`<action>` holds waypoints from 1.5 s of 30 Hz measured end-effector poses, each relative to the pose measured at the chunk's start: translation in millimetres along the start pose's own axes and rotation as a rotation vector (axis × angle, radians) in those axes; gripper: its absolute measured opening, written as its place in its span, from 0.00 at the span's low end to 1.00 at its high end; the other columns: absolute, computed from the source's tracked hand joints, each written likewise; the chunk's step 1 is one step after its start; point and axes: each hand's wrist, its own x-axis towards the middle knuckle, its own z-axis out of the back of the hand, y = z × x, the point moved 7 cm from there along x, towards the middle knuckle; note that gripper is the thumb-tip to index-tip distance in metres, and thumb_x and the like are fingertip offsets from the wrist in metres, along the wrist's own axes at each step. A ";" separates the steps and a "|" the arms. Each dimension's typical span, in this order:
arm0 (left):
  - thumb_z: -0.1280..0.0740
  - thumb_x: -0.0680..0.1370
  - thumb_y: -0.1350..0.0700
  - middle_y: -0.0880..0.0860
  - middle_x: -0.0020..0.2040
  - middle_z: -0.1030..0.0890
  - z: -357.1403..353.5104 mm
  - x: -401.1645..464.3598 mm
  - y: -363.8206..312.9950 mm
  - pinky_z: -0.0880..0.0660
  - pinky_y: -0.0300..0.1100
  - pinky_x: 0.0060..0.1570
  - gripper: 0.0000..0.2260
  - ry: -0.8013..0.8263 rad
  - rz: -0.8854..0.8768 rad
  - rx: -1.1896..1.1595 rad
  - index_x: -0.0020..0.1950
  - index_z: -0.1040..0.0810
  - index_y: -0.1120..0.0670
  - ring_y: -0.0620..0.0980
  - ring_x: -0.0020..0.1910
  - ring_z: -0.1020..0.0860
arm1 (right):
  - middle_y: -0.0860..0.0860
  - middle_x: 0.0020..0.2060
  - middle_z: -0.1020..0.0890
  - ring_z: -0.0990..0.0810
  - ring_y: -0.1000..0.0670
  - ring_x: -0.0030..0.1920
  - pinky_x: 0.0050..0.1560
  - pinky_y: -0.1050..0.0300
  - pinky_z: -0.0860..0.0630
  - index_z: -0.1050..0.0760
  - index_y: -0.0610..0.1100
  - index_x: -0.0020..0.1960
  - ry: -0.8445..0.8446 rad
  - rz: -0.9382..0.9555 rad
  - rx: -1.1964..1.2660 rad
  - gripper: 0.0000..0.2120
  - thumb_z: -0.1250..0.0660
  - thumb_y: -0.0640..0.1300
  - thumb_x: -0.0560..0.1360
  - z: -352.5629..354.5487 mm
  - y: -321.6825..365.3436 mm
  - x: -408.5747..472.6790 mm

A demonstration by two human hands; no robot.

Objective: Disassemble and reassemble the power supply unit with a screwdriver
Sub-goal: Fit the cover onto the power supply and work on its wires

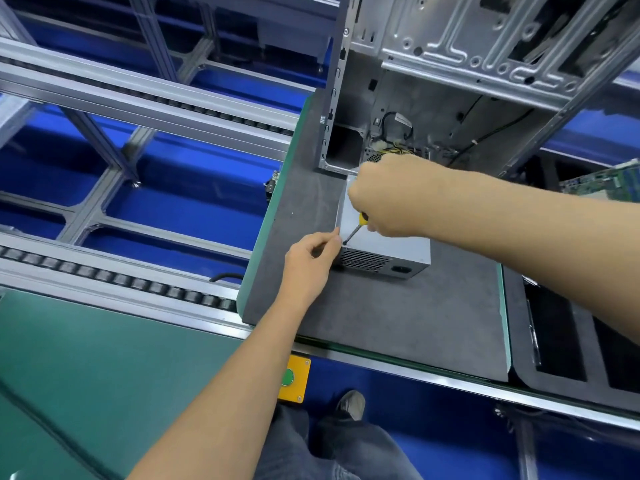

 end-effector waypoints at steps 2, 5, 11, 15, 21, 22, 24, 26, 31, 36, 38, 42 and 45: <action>0.32 0.80 0.50 0.45 0.47 0.17 0.0 -0.2 -0.4 0.29 0.31 0.47 0.07 -0.002 -0.002 -0.008 0.52 0.14 0.49 0.37 0.43 0.22 | 0.49 0.34 0.39 0.33 0.46 0.32 0.34 0.55 0.33 0.40 0.44 0.35 0.091 -0.034 0.055 0.19 0.35 0.47 0.78 1.4 -1.2 8.5; 0.33 0.80 0.46 0.43 0.39 0.21 0.1 -1.1 -2.3 0.31 0.30 0.42 0.09 0.002 -0.002 0.009 0.44 0.16 0.47 0.38 0.37 0.26 | 0.49 0.31 0.25 0.29 0.51 0.25 0.26 0.60 0.36 0.27 0.43 0.36 0.290 -0.179 0.310 0.16 0.35 0.52 0.78 -12.0 -17.9 20.0; 0.28 0.77 0.51 0.46 0.53 0.15 -3.0 -1.8 -2.4 0.23 0.40 0.58 0.09 0.018 0.024 -0.018 0.56 0.15 0.51 0.43 0.53 0.19 | 0.52 0.22 0.30 0.38 0.50 0.20 0.23 0.64 0.41 0.17 0.42 0.43 0.420 -0.485 1.019 0.16 0.33 0.54 0.77 -78.2 -71.4 -20.5; 0.29 0.78 0.51 0.46 0.52 0.16 -2.3 4.3 -1.8 0.23 0.39 0.56 0.07 0.006 0.017 0.028 0.54 0.16 0.50 0.43 0.52 0.19 | 0.52 0.26 0.32 0.38 0.53 0.23 0.24 0.63 0.41 0.17 0.44 0.47 0.149 -0.653 1.373 0.17 0.33 0.58 0.77 -112.6 -97.7 -50.7; 0.33 0.81 0.51 0.42 0.47 0.15 -4.2 -6.7 -1.7 0.23 0.44 0.56 0.07 -0.058 -0.004 0.024 0.52 0.15 0.48 0.43 0.50 0.19 | 0.51 0.25 0.31 0.38 0.52 0.22 0.27 0.61 0.42 0.23 0.41 0.52 -0.033 -0.752 1.830 0.21 0.44 0.58 0.82 -158.2 -55.3 -72.6; 0.35 0.82 0.50 0.42 0.47 0.15 -4.4 -7.4 -3.7 0.22 0.46 0.57 0.08 -0.076 -0.001 0.022 0.54 0.15 0.47 0.44 0.50 0.19 | 0.50 0.25 0.30 0.37 0.51 0.23 0.28 0.60 0.41 0.24 0.41 0.51 -0.044 -0.759 1.887 0.21 0.45 0.57 0.83 -162.7 -45.4 -74.2; 0.39 0.83 0.50 0.42 0.51 0.15 -4.1 -10.1 -6.0 0.23 0.48 0.61 0.12 -0.107 0.016 0.023 0.59 0.17 0.46 0.44 0.54 0.19 | 0.49 0.26 0.27 0.34 0.50 0.24 0.29 0.58 0.38 0.26 0.41 0.50 -0.073 -0.770 2.016 0.20 0.47 0.56 0.84 -170.6 -24.0 -77.1; 0.41 0.84 0.48 0.42 0.58 0.17 -3.5 -16.7 -6.4 0.25 0.48 0.65 0.14 -0.156 0.026 0.032 0.65 0.21 0.46 0.42 0.59 0.20 | 0.48 0.28 0.23 0.29 0.50 0.25 0.30 0.57 0.34 0.27 0.41 0.50 -0.136 -0.748 2.160 0.20 0.48 0.55 0.84 -173.8 -7.1 -77.9; 0.41 0.83 0.44 0.44 0.57 0.19 -1.1 -51.8 -2.3 0.24 0.50 0.63 0.11 -0.344 -0.007 0.032 0.63 0.25 0.42 0.44 0.58 0.21 | 0.46 0.41 0.14 0.15 0.48 0.40 0.35 0.58 0.21 0.28 0.41 0.52 -0.266 -0.594 2.429 0.16 0.48 0.52 0.85 -176.9 28.3 -79.6; 0.39 0.83 0.47 0.45 0.50 0.18 -5.5 -84.0 7.0 0.20 0.44 0.50 0.07 -0.329 -0.001 0.025 0.56 0.23 0.43 0.42 0.49 0.19 | 0.44 0.49 0.14 0.14 0.44 0.50 0.50 0.49 0.18 0.31 0.42 0.58 -0.236 -0.497 2.446 0.12 0.47 0.50 0.85 -186.0 65.5 -86.4; 0.39 0.83 0.48 0.45 0.49 0.17 -1.1 -93.3 11.8 0.20 0.42 0.47 0.07 -0.328 0.024 0.037 0.54 0.21 0.45 0.42 0.47 0.18 | 0.44 0.50 0.15 0.14 0.44 0.50 0.54 0.45 0.19 0.32 0.42 0.59 -0.225 -0.485 2.457 0.12 0.46 0.49 0.85 -186.7 78.9 -87.9; 0.39 0.83 0.51 0.46 0.47 0.16 21.6 -114.0 21.5 0.20 0.42 0.47 0.08 -0.330 0.067 0.138 0.52 0.20 0.46 0.41 0.46 0.18 | 0.46 0.47 0.14 0.14 0.46 0.46 0.49 0.49 0.18 0.32 0.44 0.57 -0.182 -0.462 2.404 0.09 0.45 0.48 0.85 -180.4 112.6 -88.5; 0.35 0.82 0.54 0.48 0.44 0.16 48.6 -131.2 36.6 0.21 0.45 0.49 0.06 -0.324 0.115 0.254 0.48 0.20 0.48 0.47 0.46 0.18 | 0.47 0.43 0.18 0.20 0.51 0.37 0.39 0.57 0.22 0.32 0.47 0.57 -0.156 -0.426 2.287 0.06 0.42 0.49 0.84 -176.7 143.7 -84.9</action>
